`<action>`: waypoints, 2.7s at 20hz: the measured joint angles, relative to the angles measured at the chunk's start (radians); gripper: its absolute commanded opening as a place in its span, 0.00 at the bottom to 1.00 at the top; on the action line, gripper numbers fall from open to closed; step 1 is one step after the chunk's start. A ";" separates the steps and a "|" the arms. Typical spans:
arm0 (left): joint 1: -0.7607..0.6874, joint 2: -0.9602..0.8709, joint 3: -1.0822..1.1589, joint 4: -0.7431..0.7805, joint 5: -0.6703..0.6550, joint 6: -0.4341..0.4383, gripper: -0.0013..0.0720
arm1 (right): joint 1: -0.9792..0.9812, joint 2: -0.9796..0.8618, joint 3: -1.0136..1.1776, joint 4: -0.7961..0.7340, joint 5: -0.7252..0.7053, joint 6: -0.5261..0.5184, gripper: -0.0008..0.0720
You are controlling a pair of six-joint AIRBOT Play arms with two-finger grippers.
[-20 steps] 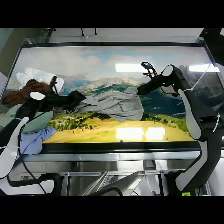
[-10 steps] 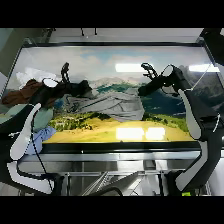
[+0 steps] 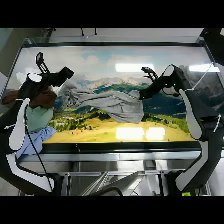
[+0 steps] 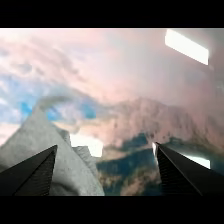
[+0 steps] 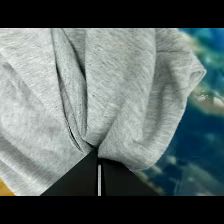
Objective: Fold the shirts.
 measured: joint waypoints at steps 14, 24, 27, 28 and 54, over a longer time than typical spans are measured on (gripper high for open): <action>0.021 -0.123 0.065 0.129 -0.370 -0.015 0.90 | 0.000 0.003 -0.002 0.027 0.021 0.014 0.03; -0.014 -0.118 0.257 0.051 -0.417 -0.032 0.03 | -0.002 0.048 -0.002 -0.001 -0.019 0.010 0.03; -0.014 -0.002 0.356 0.026 -0.504 -0.027 0.03 | -0.025 0.161 -0.002 -0.031 -0.073 0.010 0.03; -0.015 0.056 0.384 0.016 -0.532 -0.027 0.03 | -0.038 0.212 -0.002 -0.035 -0.098 0.010 0.03; -0.015 0.610 -0.370 0.060 -0.411 0.045 0.03 | -0.138 0.407 -0.134 0.264 -0.249 -0.183 0.03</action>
